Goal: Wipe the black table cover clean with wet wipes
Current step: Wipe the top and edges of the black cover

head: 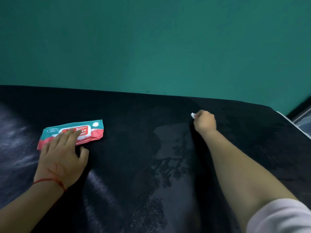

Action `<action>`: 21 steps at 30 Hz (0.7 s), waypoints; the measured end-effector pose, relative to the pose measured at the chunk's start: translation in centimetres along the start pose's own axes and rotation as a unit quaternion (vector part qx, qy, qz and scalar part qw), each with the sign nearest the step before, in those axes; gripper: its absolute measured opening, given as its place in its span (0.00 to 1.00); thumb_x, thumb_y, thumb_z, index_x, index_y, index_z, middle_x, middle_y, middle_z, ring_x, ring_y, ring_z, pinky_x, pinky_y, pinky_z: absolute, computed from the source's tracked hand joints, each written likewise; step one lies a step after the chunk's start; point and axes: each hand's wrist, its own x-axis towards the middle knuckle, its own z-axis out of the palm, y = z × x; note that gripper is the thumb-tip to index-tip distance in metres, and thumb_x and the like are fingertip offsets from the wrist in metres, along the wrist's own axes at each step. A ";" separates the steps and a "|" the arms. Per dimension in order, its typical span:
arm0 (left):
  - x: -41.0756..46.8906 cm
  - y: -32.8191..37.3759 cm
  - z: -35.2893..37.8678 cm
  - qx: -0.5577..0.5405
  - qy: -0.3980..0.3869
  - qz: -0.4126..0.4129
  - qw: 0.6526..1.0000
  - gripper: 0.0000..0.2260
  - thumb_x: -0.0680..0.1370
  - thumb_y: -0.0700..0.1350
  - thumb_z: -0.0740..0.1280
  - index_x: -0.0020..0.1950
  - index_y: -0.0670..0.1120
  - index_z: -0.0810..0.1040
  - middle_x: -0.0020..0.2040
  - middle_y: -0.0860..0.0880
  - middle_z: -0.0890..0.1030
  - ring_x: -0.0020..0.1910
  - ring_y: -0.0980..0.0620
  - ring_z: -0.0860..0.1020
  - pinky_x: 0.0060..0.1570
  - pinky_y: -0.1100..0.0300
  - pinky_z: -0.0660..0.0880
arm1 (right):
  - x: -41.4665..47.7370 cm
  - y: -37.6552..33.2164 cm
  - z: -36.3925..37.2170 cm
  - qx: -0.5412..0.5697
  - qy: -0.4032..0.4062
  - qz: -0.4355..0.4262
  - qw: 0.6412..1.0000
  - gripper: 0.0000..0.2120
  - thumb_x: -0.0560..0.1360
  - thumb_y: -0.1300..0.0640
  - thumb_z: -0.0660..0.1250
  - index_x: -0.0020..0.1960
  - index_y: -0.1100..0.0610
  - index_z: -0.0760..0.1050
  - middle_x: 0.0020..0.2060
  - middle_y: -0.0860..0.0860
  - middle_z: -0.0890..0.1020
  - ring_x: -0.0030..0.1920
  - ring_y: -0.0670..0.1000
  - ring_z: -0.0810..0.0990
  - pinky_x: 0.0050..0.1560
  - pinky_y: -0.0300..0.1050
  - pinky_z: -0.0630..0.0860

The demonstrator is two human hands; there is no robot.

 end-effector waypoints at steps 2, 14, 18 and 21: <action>0.0 0.1 -0.1 -0.002 0.002 0.001 1.000 0.28 0.76 0.56 0.55 0.74 0.49 0.72 0.76 0.47 0.73 0.77 0.43 0.68 0.78 0.40 0.59 | -1.7 -1.7 1.0 0.030 -0.013 -0.031 0.999 0.09 0.82 0.61 0.66 0.58 0.57 0.84 0.58 0.58 0.85 0.58 0.61 0.83 0.58 0.49 0.81; -0.2 0.2 -0.3 -0.009 -0.001 -0.006 1.000 0.28 0.76 0.56 0.55 0.75 0.49 0.72 0.76 0.46 0.74 0.76 0.43 0.69 0.77 0.38 0.61 | -14.6 -9.4 5.6 0.108 -0.148 -0.255 0.949 0.03 0.78 0.54 0.72 0.46 0.49 0.84 0.44 0.45 0.86 0.48 0.48 0.84 0.54 0.49 0.82; -0.1 0.0 -0.2 -0.003 0.004 0.000 1.000 0.29 0.76 0.56 0.54 0.75 0.49 0.72 0.76 0.46 0.74 0.76 0.43 0.69 0.77 0.38 0.61 | -13.4 -8.1 4.2 0.102 -0.155 -0.228 0.956 0.05 0.78 0.51 0.75 0.44 0.51 0.84 0.38 0.47 0.86 0.39 0.46 0.85 0.47 0.43 0.82; 0.0 0.1 -0.2 -0.002 0.007 0.004 1.000 0.28 0.77 0.56 0.55 0.75 0.48 0.72 0.76 0.46 0.74 0.76 0.43 0.69 0.78 0.38 0.61 | -9.3 -5.1 2.5 0.087 -0.094 -0.132 0.983 0.10 0.77 0.46 0.76 0.41 0.50 0.82 0.37 0.49 0.87 0.40 0.50 0.87 0.47 0.45 0.83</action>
